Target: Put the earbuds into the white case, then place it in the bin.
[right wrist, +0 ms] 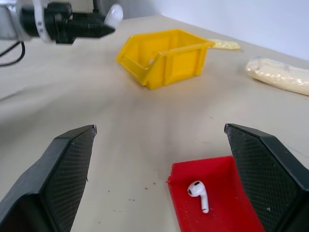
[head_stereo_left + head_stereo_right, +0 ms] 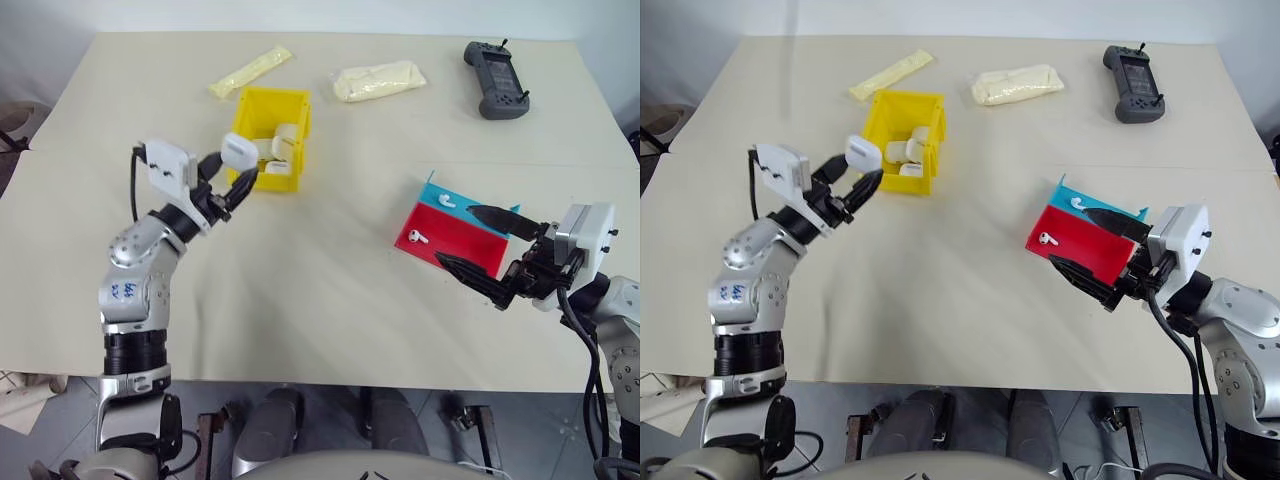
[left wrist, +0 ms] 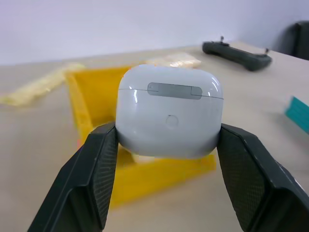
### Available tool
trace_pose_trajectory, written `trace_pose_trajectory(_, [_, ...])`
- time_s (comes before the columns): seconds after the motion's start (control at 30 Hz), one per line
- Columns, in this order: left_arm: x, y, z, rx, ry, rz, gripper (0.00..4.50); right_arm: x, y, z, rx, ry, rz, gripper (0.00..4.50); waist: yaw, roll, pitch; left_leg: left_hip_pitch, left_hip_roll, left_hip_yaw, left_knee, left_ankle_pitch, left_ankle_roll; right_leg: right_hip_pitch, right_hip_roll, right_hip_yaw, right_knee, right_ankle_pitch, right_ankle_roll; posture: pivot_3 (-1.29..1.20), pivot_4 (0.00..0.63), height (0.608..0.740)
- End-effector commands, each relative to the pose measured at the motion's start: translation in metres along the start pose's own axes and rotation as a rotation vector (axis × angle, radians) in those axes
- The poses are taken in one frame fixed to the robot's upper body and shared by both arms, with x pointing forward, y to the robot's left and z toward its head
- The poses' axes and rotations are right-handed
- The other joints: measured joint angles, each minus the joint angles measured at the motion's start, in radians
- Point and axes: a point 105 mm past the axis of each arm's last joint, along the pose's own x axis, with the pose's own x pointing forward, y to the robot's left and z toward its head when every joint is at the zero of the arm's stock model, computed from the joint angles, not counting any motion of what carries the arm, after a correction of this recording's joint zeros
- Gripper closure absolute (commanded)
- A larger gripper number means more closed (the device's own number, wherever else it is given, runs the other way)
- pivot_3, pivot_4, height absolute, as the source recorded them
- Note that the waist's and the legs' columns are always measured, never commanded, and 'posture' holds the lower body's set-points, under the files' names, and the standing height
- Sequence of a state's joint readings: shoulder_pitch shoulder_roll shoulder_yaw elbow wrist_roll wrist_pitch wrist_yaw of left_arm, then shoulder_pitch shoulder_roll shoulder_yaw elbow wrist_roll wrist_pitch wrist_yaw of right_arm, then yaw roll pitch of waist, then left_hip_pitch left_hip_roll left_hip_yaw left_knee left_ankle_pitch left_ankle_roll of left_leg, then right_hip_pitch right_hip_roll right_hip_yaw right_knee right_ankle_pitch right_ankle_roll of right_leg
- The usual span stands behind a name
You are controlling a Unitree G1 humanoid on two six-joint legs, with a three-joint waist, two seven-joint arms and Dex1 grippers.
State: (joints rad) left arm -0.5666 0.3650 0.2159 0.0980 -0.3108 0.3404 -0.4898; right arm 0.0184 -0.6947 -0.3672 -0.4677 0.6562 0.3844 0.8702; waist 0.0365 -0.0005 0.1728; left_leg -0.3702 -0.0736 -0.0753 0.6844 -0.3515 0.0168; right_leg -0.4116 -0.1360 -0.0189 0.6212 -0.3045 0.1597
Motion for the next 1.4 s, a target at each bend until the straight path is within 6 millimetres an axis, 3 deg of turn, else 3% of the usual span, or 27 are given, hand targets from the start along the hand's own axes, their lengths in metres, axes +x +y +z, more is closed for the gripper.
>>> trace_pose_trajectory(0.03, [0.030,0.015,0.017,0.012,-0.032,0.030,1.75,-0.004,-0.002,0.005,-0.044,-0.017,-0.018,0.02,0.006,-0.001,0.000,0.000,0.000,0.000,0.000,0.000,0.000,0.000,0.000,0.000,0.000,0.000,0.000,0.00,0.150,0.740])
trace_pose_trajectory(0.17, [0.061,0.027,0.022,-0.029,0.018,0.051,1.75,-0.003,-0.001,0.006,-0.054,-0.024,-0.026,0.02,0.004,-0.001,0.001,0.000,-0.001,0.001,0.000,0.000,0.000,0.000,0.001,0.000,0.000,0.000,0.000,0.00,0.150,0.740])
trace_pose_trajectory(0.23, [0.073,0.022,0.025,-0.011,0.025,0.005,1.75,-0.002,0.002,0.008,-0.055,-0.035,-0.033,0.02,0.001,-0.002,0.001,0.000,-0.002,0.001,0.000,0.000,0.000,-0.001,0.001,0.000,0.000,0.000,0.000,0.00,0.150,0.740])
trace_pose_trajectory(0.33, [0.081,0.017,0.023,0.008,0.055,-0.048,1.75,-0.001,0.005,0.009,-0.056,-0.043,-0.037,0.02,-0.009,-0.002,0.001,0.000,-0.002,0.001,-0.002,0.000,0.000,-0.001,0.001,-0.001,0.000,0.000,0.000,0.00,0.150,0.740])
trace_pose_trajectory(0.4, [0.081,0.026,0.018,0.031,0.106,0.001,1.75,0.001,0.007,0.009,-0.056,-0.048,-0.038,0.02,-0.015,-0.002,0.001,0.000,-0.002,0.002,-0.002,0.000,0.000,-0.002,0.001,-0.001,0.000,0.000,0.000,0.00,0.150,0.740])
trace_pose_trajectory(0.57, [0.073,0.035,0.029,0.092,0.072,0.011,0.15,0.003,0.006,0.011,-0.061,-0.060,-0.048,0.00,-0.017,-0.003,0.001,-0.001,-0.001,0.002,-0.002,0.000,-0.001,-0.003,0.003,-0.001,0.001,0.000,0.000,0.00,0.150,0.740])
trace_pose_trajectory(0.63, [0.067,0.033,0.031,0.108,0.077,-0.039,0.03,0.003,0.005,0.011,-0.063,-0.060,-0.050,0.00,-0.016,-0.002,0.001,0.000,0.000,0.002,-0.001,0.000,-0.001,-0.003,0.002,-0.001,0.001,0.000,0.000,0.00,0.150,0.740])
trace_pose_trajectory(0.77, [0.015,0.019,0.034,0.151,0.093,-0.297,0.03,0.001,-0.002,0.008,-0.068,-0.044,-0.048,0.00,-0.028,-0.002,0.001,0.000,0.001,0.002,-0.002,0.000,-0.001,-0.003,0.002,0.001,0.002,0.000,0.000,0.00,0.150,0.740])
trace_pose_trajectory(0.93, [-0.056,0.014,0.008,0.272,0.208,-0.423,0.03,0.000,-0.007,0.002,-0.083,-0.011,0.013,0.00,-0.039,-0.002,0.001,0.000,0.002,0.001,-0.002,0.000,-0.001,-0.003,0.001,0.001,0.001,0.000,0.000,0.00,0.150,0.740])
trace_pose_trajectory(1.1, [-0.102,0.000,-0.010,0.211,0.243,-0.406,0.03,0.002,-0.010,0.001,-0.101,0.001,0.094,0.00,-0.029,-0.002,0.001,0.000,0.002,-0.001,-0.001,0.000,0.000,0.000,0.000,0.000,0.000,0.000,0.000,0.00,0.150,0.740])
trace_pose_trajectory(1.2, [-0.117,-0.019,-0.019,0.230,0.277,-0.402,0.03,0.005,-0.014,0.000,-0.107,0.011,0.119,0.00,-0.025,-0.002,0.001,0.000,0.001,-0.001,-0.001,0.000,0.000,0.000,-0.001,0.000,-0.001,0.000,0.000,0.00,0.150,0.740])
trace_pose_trajectory(1.4, [-0.114,-0.022,-0.026,0.262,0.253,-0.301,0.03,0.002,-0.019,-0.010,-0.104,0.037,0.099,0.00,-0.008,-0.002,0.001,0.001,0.001,-0.001,-0.001,0.000,0.000,0.000,-0.001,0.000,-0.001,0.000,0.000,0.00,0.150,0.740])
